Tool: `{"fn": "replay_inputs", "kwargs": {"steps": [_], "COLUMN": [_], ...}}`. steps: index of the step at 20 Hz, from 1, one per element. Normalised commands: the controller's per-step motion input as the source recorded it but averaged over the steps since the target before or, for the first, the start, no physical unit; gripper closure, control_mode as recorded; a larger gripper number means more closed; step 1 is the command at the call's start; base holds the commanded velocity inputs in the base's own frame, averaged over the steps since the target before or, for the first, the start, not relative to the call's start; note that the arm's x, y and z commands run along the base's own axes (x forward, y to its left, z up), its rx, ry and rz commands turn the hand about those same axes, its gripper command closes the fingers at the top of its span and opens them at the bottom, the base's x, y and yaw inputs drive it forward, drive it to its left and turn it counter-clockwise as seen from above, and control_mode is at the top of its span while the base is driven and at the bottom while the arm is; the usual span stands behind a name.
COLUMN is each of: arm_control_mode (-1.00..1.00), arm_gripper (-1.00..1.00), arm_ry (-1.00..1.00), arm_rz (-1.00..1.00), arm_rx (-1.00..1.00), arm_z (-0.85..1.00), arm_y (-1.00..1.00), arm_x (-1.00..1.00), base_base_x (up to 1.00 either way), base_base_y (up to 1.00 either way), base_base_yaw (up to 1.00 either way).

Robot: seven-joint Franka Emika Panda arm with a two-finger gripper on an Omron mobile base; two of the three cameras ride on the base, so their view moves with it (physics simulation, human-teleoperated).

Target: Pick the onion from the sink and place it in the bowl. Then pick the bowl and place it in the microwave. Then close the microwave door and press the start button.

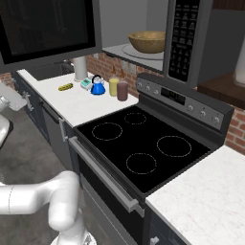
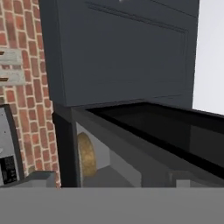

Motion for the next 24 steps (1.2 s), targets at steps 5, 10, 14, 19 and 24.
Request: {"fn": "replay_inputs", "kwargs": {"steps": [5, 10, 14, 19, 24], "arm_control_mode": [-1.00, -1.00, -1.00, -1.00, -1.00], "arm_gripper": [-1.00, -1.00, -1.00, -1.00, -1.00], "arm_ry": [0.00, 0.00, 0.00, 0.00, -0.11], "arm_rz": [-0.25, -0.21, -0.16, -0.11, -0.04], "arm_rx": [0.00, 0.00, 0.00, 0.00, -0.10], "arm_z": [0.29, 0.28, 0.29, 0.19, -0.27], "arm_y": [-0.18, -0.12, -0.30, -0.09, -0.03], "arm_x": [0.00, 0.00, 0.00, -0.01, -0.62], "base_base_x": [0.00, 0.00, 0.00, 0.00, 0.00], "base_base_y": [0.00, 0.00, 0.00, 0.00, 0.00], "base_base_yaw": [0.00, 0.00, 0.00, 0.00, 0.00]}}
